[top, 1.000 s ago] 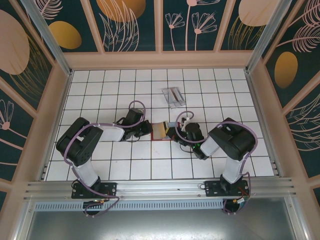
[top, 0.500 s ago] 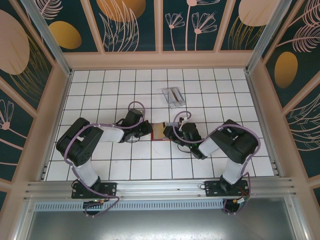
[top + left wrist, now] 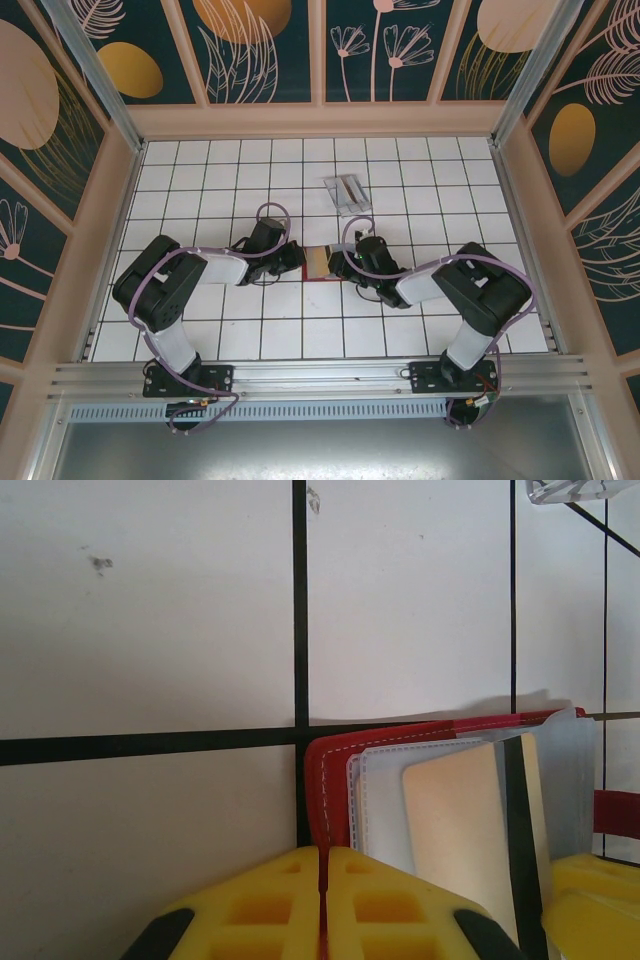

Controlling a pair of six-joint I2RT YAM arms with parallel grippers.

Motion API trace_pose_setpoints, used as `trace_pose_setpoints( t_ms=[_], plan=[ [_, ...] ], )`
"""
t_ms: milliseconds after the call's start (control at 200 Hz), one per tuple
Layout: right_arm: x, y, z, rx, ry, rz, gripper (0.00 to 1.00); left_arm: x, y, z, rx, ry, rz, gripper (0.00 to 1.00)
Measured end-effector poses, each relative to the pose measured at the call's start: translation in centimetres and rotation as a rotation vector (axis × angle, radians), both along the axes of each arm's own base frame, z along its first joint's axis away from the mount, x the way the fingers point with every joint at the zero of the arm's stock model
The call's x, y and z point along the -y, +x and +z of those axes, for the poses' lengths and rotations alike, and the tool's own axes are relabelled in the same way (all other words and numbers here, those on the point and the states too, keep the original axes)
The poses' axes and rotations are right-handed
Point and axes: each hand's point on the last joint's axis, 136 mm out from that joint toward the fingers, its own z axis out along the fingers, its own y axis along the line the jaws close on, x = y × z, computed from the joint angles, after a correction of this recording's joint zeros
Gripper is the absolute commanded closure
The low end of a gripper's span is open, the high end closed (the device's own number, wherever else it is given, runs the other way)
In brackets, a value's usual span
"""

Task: Put the credit cards into the card holder
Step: Insert the credit card into the card slot.

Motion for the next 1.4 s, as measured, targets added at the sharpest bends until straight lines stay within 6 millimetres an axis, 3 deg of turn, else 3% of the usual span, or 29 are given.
trace_pose_setpoints(
  t_ms=[380,701,891,1201,1401],
  plan=[
    [-1.6,-0.2,-0.5,-0.031,-0.022,-0.002,0.94,0.0,0.1,0.0,0.001,-0.016,0.013,0.91],
    [-2.2,0.1,-0.5,-0.037,-0.021,-0.039,0.74,0.0,0.1,0.0,-0.014,-0.036,0.020,0.91],
    [-1.4,0.2,0.0,-0.018,-0.074,-0.048,0.65,0.1,0.1,0.0,-0.012,-0.041,0.015,0.91],
    [0.7,-0.1,0.4,0.002,-0.191,-0.064,0.61,0.2,0.2,0.0,-0.011,-0.042,0.013,0.88],
    [2.2,-0.4,2.8,0.052,-0.244,-0.073,0.57,0.3,0.0,0.3,-0.003,-0.027,-0.002,0.82]
  ],
)
